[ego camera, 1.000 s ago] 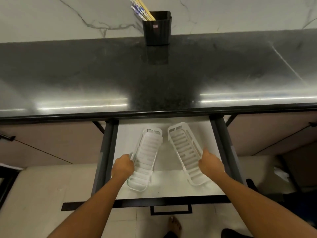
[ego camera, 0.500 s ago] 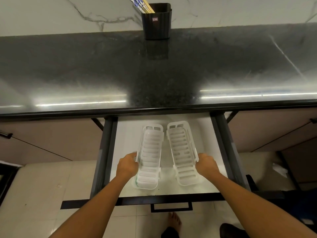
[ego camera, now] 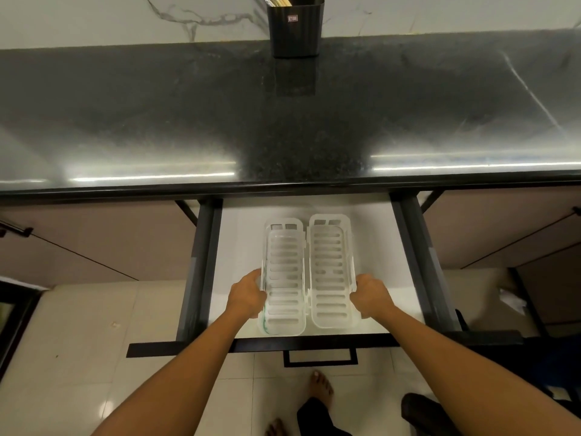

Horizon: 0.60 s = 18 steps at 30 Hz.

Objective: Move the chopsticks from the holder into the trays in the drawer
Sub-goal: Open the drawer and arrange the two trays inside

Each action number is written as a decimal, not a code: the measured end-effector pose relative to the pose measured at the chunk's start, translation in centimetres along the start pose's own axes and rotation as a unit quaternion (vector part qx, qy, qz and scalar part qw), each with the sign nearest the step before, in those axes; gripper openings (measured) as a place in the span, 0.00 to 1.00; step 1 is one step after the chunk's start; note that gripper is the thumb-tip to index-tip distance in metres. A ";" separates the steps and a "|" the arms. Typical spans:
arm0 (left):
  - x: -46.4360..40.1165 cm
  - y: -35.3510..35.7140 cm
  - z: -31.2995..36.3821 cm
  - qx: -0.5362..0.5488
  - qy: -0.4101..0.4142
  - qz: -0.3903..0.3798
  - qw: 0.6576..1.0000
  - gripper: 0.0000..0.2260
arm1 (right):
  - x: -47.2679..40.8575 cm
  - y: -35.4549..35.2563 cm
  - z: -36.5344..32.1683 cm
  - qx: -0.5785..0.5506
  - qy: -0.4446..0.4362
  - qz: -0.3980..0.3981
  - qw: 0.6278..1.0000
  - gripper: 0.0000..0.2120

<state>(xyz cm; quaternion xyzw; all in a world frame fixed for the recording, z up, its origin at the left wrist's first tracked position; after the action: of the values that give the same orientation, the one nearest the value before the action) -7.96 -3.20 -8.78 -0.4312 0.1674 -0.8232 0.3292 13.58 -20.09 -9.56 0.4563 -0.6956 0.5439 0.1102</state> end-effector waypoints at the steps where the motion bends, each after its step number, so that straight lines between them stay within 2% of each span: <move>1: 0.0 0.0 -0.1 0.004 -0.003 -0.002 1.000 0.23 | 0.0 0.1 0.0 0.001 -0.002 -0.004 1.000 0.09; 9: 0.1 0.1 -0.7 0.010 0.002 -0.007 1.000 0.20 | 0.3 0.7 0.1 0.010 -0.007 -0.022 1.000 0.11; 18: -0.3 0.3 -0.8 0.023 -0.005 -0.023 0.999 0.21 | 0.0 0.6 0.2 -0.003 -0.009 -0.011 1.000 0.12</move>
<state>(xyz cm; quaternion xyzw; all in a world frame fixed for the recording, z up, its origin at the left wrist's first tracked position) -8.38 -3.22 -9.55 -0.4312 0.1370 -0.8320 0.3211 13.23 -20.29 -10.06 0.4687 -0.6927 0.5367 0.1113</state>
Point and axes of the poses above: each hand's wrist, its own x-axis away from the middle knuckle, its own y-axis out of the palm, z = x × y, the point moved 8 cm from there along -x, towards the middle knuckle, and after that the axes turned 1 degree about -z, right-handed, at the moved point
